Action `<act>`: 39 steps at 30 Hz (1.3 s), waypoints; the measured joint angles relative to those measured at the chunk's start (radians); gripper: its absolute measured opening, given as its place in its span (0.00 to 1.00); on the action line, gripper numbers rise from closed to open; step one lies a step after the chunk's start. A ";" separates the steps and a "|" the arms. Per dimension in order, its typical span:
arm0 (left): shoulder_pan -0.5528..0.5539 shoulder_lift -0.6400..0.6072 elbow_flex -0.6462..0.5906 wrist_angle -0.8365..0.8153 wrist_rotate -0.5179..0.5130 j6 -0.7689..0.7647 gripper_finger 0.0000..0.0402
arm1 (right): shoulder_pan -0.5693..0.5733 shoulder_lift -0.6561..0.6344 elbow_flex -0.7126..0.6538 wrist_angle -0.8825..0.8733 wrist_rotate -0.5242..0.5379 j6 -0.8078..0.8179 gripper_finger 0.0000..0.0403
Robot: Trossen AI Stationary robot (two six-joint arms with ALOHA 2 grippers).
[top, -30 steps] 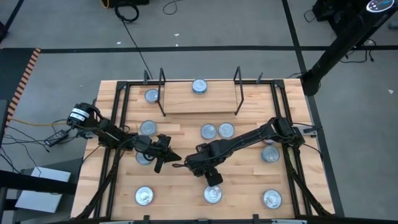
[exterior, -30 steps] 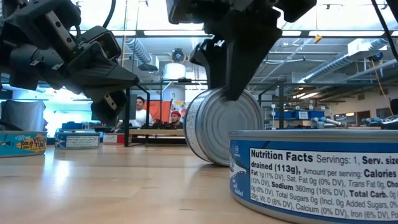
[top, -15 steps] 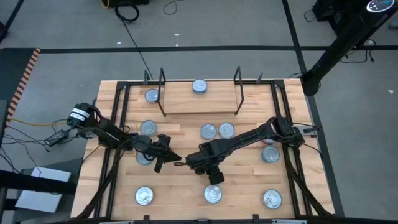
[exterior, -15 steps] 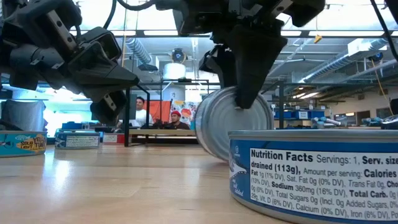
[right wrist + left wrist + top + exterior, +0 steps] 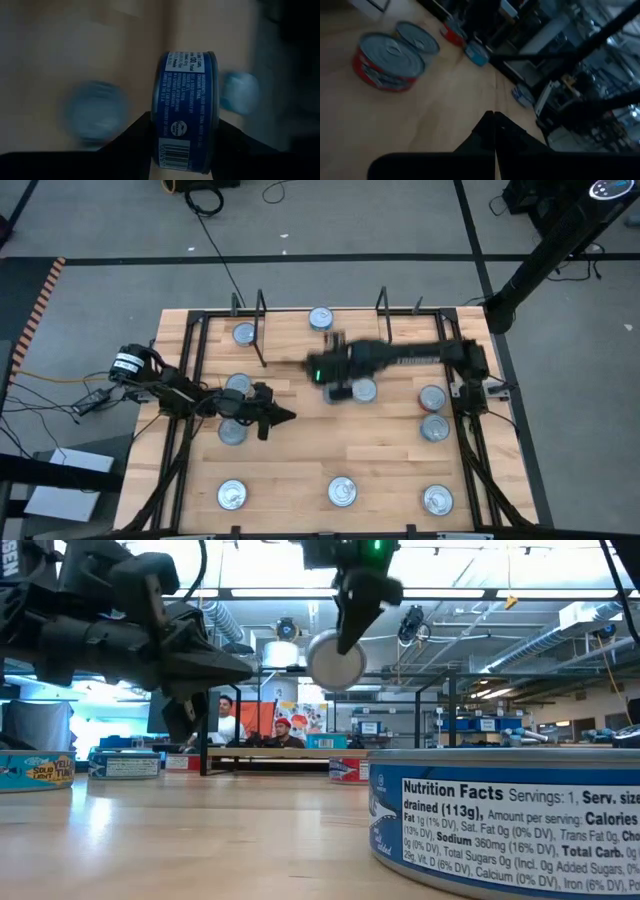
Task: Stack canned seafood by type on shelf
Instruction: Adjust the shelf
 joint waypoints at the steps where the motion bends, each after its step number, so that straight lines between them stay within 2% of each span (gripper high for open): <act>1: 0.010 0.000 0.000 0.008 0.000 -0.008 0.00 | -0.039 -0.011 -0.009 0.007 0.024 -0.030 0.36; 3: 0.030 0.000 0.000 0.017 0.000 -0.012 0.00 | -0.116 -0.024 -0.027 0.014 0.059 -0.092 0.36; 7: 0.064 0.000 0.000 0.027 -0.001 -0.013 0.00 | -0.254 -0.039 -0.087 0.122 0.053 -0.237 0.36; 13: 0.108 0.000 0.000 0.027 0.002 -0.027 0.00 | -0.372 -0.042 -0.179 0.263 0.024 -0.367 0.36; 20: 0.182 0.000 0.000 0.053 0.185 -0.032 0.00 | -0.430 -0.042 -0.246 0.310 0.025 -0.354 0.36; 23: 0.197 0.000 0.000 0.053 0.215 -0.011 0.00 | -0.446 -0.042 -0.294 0.359 0.030 -0.414 0.36; 25: 0.205 0.000 0.000 0.053 0.210 0.012 0.00 | -0.459 -0.040 -0.323 0.404 0.036 -0.443 0.36; 29: 0.217 0.000 0.000 0.052 0.132 0.031 0.00 | -0.486 -0.040 -0.371 0.449 0.004 -0.451 0.36; 39: 0.233 0.000 0.000 0.050 0.079 0.043 0.00 | -0.537 -0.041 -0.445 0.518 -0.036 -0.512 0.36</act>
